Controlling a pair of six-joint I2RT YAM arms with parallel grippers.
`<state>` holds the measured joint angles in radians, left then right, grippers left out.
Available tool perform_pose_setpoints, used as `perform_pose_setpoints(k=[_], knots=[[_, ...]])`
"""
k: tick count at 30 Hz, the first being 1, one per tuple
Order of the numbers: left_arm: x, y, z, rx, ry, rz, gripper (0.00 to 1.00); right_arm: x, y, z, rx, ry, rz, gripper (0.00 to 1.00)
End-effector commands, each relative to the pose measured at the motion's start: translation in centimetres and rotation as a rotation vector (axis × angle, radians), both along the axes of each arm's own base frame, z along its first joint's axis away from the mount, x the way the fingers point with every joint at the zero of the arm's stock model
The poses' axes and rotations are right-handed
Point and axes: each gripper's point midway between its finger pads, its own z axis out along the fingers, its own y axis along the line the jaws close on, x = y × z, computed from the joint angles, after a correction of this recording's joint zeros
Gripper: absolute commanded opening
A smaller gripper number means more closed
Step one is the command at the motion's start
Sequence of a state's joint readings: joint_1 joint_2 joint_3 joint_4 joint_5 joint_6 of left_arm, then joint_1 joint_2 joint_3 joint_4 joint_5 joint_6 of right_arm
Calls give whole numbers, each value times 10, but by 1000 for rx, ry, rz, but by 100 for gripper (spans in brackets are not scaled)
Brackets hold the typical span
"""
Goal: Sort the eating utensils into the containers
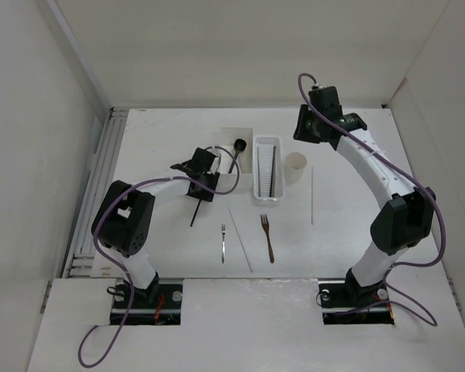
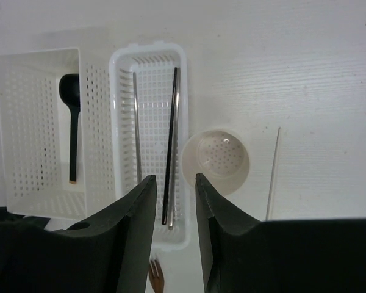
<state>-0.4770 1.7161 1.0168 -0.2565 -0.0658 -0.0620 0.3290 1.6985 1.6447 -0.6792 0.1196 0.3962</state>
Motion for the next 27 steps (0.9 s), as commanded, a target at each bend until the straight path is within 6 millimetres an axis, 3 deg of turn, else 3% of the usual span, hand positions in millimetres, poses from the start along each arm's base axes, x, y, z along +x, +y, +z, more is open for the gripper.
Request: perform_pose_setpoints(k=[1, 4, 5, 9, 11, 17, 21, 27], knots=[[-3, 23, -20, 117, -5, 43, 40, 2, -6, 19, 19, -69, -25, 38], [-1, 24, -25, 134, 5, 47, 34, 1, -11, 28, 18, -89, -28, 38], [-1, 24, -23, 140, 7, 39, 23, 1, -11, 28, 18, -89, -28, 38], [-9, 28, -32, 173, 68, 35, 0, 0, -18, 37, 10, -111, -40, 39], [-3, 27, -29, 177, 59, 39, 0, 1, -22, 42, 15, -129, -50, 40], [-21, 17, -23, 123, 152, 7, 0, -2, -30, 41, 2, -133, -60, 40], [-22, 8, 1, 51, 118, -1, 0, -3, -28, 39, 10, -139, -53, 40], [-1, 6, 53, -45, 5, 22, 0, -2, -17, 43, 38, -154, -16, 40]])
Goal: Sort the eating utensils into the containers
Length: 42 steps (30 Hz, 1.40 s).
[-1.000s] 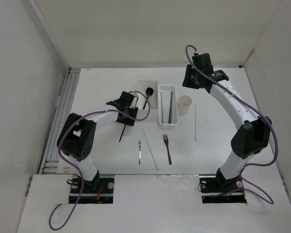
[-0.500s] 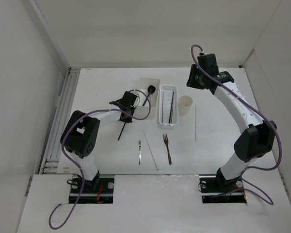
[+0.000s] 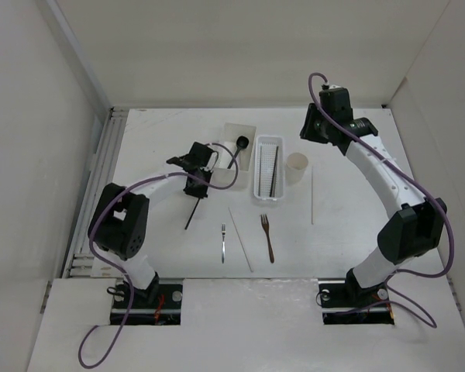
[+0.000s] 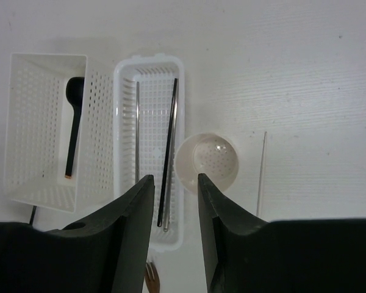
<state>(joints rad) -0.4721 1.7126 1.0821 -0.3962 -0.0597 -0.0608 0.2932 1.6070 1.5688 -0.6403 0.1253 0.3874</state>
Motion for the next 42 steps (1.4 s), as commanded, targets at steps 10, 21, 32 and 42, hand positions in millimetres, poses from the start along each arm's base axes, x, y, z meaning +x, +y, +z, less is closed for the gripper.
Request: perform_pose_setpoints(k=[10, 21, 32, 42], knots=[[13, 10, 56, -135, -102, 101, 0, 2, 43, 24, 10, -106, 132, 40], [107, 36, 216, -279, -481, 273, 0, -43, 185, 72, 134, -334, 806, 82], [118, -2, 340, -569, -689, 239, 0, -51, 295, 131, 410, -472, 1099, 94], [113, -21, 338, -591, -674, 208, 0, -38, 313, 109, 487, -388, 1044, 81]])
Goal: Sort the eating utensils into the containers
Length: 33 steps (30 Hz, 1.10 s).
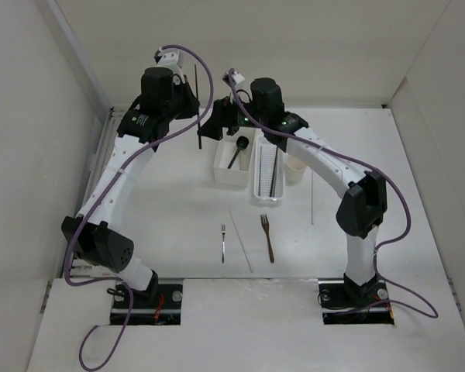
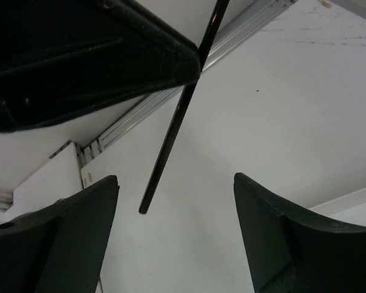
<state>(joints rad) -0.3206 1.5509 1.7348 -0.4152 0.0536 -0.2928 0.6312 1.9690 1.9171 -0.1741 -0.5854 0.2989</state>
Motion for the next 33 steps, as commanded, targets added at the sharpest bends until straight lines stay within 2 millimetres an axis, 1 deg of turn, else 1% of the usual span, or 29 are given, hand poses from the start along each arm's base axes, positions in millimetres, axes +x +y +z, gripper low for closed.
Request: perform_pose_setpoints(k=[1, 2, 3, 5, 6, 7, 8, 9, 10, 11, 12, 13, 14, 15, 16, 17, 18, 19, 20, 21, 22, 23, 24, 26, 27, 29, 30, 32, 33], knots=[[-5, -12, 16, -38, -40, -28, 0, -1, 16, 33, 94, -49, 32, 81], [-4, -12, 18, -41, -49, -28, 0, 1, 18, 25, 91, -25, 30, 79], [-5, -16, 19, -49, -45, -34, 0, 0, 18, 30, 100, -25, 29, 77], [-7, -20, 19, -49, -45, -44, 0, 2, 25, 22, 94, -7, 24, 72], [-7, -21, 15, -54, -34, -40, 0, 4, 24, 26, 104, -1, 11, 69], [-7, -21, 15, -54, -33, -40, 0, 7, 25, 21, 97, 5, 1, 65], [-9, -25, 10, -51, -23, -49, 0, 7, 25, 26, 107, 5, 0, 54], [-9, -25, 10, -51, -23, -49, 0, 7, 26, 26, 110, 13, -1, 48], [-9, -25, 10, -51, -23, -49, 0, 10, 26, 21, 104, 19, -12, 41], [-9, -25, 4, -47, -12, -49, 0, 12, 26, 21, 103, 18, -21, 22], [-9, -25, 4, -47, -12, -49, 0, 11, 26, 21, 106, 27, -22, 12], [-9, -24, -1, -43, -2, -49, 0, 13, 24, 26, 110, 18, -40, 4], [-10, -26, -6, -42, 11, -57, 0, 17, 23, 19, 100, 25, -68, 0], [-10, -27, -4, -39, 0, -70, 0, 17, 20, 19, 99, 35, -85, 0], [-11, -29, -10, -38, 15, -80, 5, 18, 17, 23, 101, 28, -104, 0], [-13, -31, -10, -33, 13, -101, 26, 21, 13, 16, 87, 36, -138, 0], [-12, -31, -20, -29, 27, -101, 52, 26, 7, 14, 85, 46, -169, 0], [-12, -31, -24, -15, 32, -105, 72, 24, 2, 18, 92, 53, -191, 0], [-9, -26, -27, 6, 22, -80, 93, 40, -16, 14, 84, 62, -270, 0], [-8, -22, -35, 26, 34, -68, 95, 44, -29, -9, 46, 110, -319, 0], [-5, -19, -37, 42, 24, -52, 95, 49, -42, -16, 32, 132, -370, 0], [-2, -15, -39, 50, 18, -28, 92, 51, -58, -13, 28, 141, -419, 0], [2, -8, -42, 57, 16, 1, 80, 62, -84, -35, -32, 182, -520, 0], [10, -1, -63, 73, 49, 26, 55, 62, -108, -45, -108, 176, -597, 0], [10, -5, -70, 68, 61, 5, 43, 67, -127, -58, -175, 186, -668, 0], [16, -8, -89, 108, 85, -27, 22, 61, -144, -72, -255, 180, -707, 0], [17, -10, -117, 136, 157, -43, 19, 57, -151, -85, -304, 197, -724, 0], [18, -11, -142, 159, 224, -46, 17, 54, -170, -104, -368, 222, -782, 0], [21, -10, -163, 181, 272, -37, 17, 53, -172, -111, -384, 230, -789, 0]])
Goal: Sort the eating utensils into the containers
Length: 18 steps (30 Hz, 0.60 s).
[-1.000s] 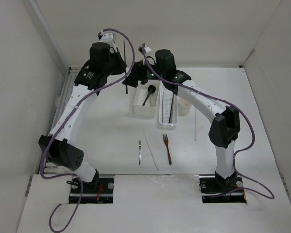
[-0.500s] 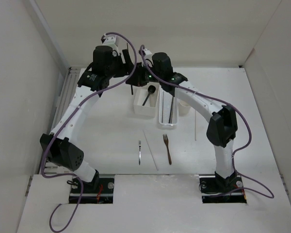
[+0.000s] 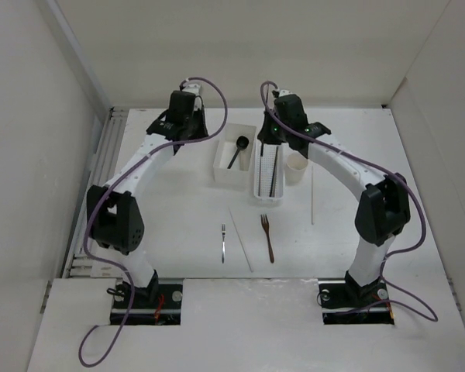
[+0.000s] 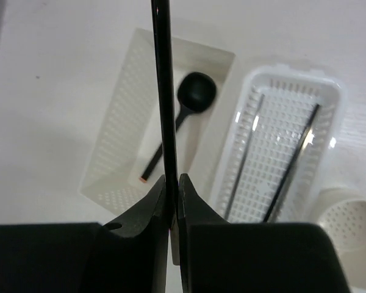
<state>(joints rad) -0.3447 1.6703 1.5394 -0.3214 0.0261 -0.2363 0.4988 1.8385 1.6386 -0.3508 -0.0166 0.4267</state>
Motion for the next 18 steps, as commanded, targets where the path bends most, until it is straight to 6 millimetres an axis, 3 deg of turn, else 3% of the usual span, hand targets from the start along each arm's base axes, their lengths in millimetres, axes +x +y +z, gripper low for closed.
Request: perform_pose_setpoints(k=[1, 2, 4, 14, 18], knots=[[2, 6, -55, 76, 118, 7, 14, -13, -30, -18, -120, 40, -83, 0], [-1, 9, -72, 96, 152, 14, 11, -18, -32, -32, -137, 69, -82, 0], [2, 11, -85, 92, 158, 46, 0, -23, -35, -40, -137, 85, -88, 0], [-5, 2, -134, 52, 257, 44, 0, -25, -40, -107, -176, 163, -87, 0], [-15, -5, -149, 33, 299, 32, 0, -23, -44, -115, -186, 184, -95, 0]])
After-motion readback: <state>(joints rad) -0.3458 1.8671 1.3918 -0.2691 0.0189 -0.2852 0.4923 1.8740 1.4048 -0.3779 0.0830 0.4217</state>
